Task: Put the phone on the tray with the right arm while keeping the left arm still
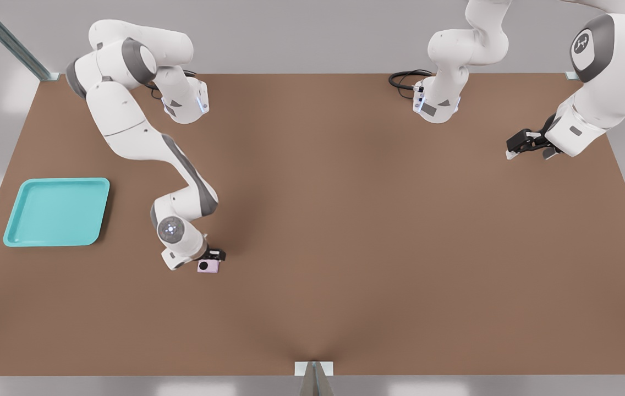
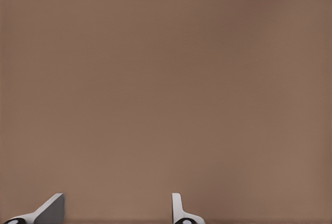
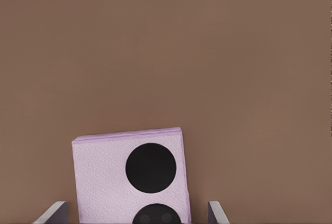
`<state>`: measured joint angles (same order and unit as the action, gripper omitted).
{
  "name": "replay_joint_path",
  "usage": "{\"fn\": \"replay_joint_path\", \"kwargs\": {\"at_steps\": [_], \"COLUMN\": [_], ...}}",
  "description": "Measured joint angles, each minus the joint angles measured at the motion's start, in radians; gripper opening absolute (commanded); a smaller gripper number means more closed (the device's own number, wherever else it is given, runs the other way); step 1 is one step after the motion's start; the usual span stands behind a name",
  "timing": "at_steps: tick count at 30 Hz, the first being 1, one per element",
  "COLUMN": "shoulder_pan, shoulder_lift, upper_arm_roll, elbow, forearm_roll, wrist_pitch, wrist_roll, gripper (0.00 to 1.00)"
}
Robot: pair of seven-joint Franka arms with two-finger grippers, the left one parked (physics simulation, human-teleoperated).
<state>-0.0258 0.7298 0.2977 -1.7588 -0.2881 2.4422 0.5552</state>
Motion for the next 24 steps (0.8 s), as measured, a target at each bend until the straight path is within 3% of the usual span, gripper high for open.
{"fn": "replay_joint_path", "kwargs": {"at_steps": [17, 24], "shoulder_pan": [0.004, 0.007], "shoulder_lift": [0.039, 0.049], "upper_arm_roll": [0.000, 0.000], "elbow": [0.043, 0.051], "forearm_roll": [-0.058, -0.067], "wrist_pitch": [0.028, 0.029], "wrist_roll": [0.054, 0.066], "gripper": [1.00, 0.90]}}
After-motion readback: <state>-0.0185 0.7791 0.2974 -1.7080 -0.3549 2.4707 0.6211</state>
